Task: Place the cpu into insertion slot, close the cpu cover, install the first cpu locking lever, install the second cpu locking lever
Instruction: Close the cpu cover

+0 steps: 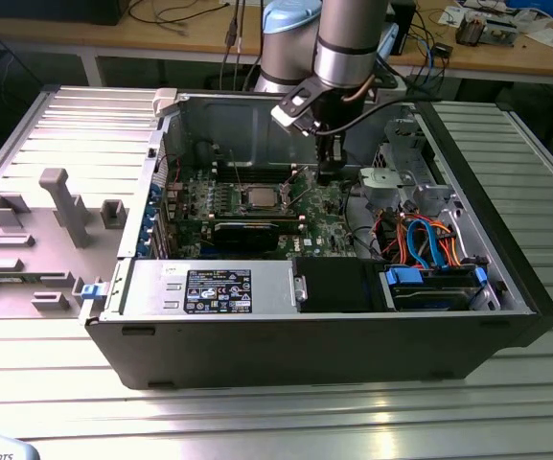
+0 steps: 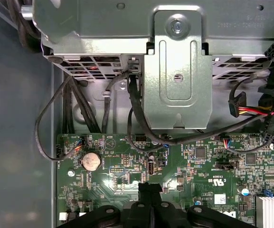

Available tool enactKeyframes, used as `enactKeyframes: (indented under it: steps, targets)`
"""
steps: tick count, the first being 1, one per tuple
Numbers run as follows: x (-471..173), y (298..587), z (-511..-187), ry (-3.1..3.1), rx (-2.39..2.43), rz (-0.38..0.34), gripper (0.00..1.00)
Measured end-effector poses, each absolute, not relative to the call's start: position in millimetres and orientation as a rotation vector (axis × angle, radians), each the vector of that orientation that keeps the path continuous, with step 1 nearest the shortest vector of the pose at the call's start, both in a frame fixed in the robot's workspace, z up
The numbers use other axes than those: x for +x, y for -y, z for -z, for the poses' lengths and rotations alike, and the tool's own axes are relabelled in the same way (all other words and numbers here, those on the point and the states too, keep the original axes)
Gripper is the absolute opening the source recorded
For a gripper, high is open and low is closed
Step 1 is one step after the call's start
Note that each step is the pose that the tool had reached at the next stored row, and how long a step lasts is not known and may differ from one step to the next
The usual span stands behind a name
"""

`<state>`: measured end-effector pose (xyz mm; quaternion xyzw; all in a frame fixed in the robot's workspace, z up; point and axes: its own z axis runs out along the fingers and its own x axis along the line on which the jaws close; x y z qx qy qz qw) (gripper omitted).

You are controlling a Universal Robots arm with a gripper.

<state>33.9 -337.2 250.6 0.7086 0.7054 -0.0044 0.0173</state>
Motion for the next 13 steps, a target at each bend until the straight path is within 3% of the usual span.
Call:
enactKeyframes:
  steps: [13]
  targets:
    - [23.0, 337.2, -250.4, -2.192, 2.202, 0.013, 0.11]
